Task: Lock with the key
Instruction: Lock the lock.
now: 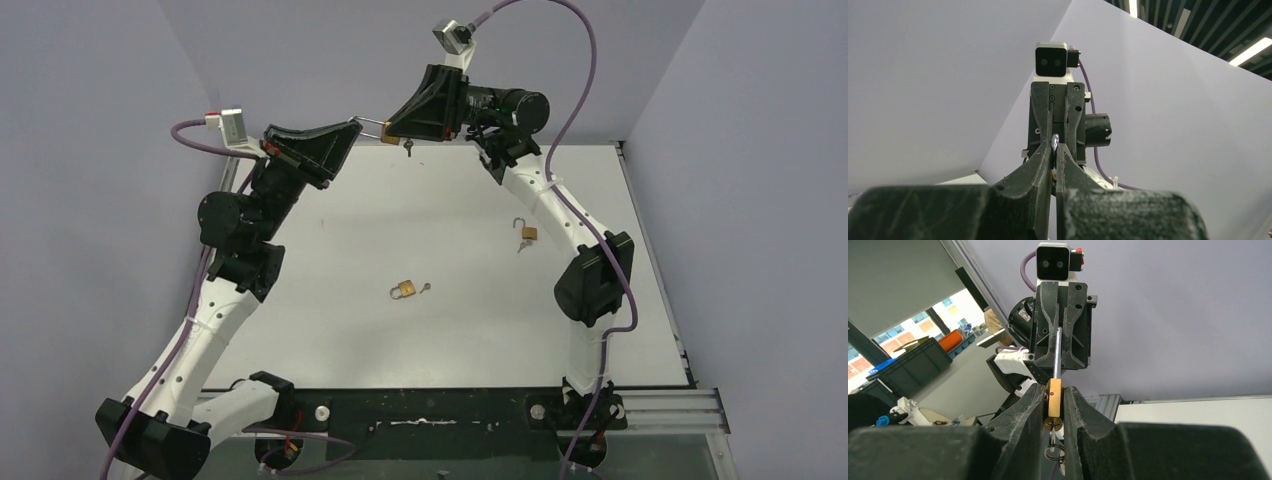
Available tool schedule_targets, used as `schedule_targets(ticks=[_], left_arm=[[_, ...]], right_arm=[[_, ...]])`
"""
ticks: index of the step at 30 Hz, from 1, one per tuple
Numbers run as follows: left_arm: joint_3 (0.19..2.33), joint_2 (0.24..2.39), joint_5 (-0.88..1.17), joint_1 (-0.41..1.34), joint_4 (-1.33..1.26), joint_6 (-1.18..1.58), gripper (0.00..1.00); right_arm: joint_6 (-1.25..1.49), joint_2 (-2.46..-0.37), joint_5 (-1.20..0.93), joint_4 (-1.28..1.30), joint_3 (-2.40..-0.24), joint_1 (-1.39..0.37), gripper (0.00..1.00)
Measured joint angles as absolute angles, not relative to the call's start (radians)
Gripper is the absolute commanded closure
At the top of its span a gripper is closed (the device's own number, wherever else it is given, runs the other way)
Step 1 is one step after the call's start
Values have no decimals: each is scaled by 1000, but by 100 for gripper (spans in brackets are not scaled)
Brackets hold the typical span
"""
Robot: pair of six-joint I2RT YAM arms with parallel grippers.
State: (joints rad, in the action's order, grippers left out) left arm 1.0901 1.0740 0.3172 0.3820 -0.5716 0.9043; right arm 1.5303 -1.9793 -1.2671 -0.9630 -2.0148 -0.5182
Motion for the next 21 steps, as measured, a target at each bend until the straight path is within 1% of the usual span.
schedule_targets(ticks=[10, 21], left_arm=[[1043, 1074, 260, 418, -662, 886, 100], [1042, 1093, 213, 417, -707, 875, 100]], right_arm=[[1537, -2037, -1284, -958, -2125, -537, 100], [1527, -2059, -1279, -942, -2140, -558, 100]])
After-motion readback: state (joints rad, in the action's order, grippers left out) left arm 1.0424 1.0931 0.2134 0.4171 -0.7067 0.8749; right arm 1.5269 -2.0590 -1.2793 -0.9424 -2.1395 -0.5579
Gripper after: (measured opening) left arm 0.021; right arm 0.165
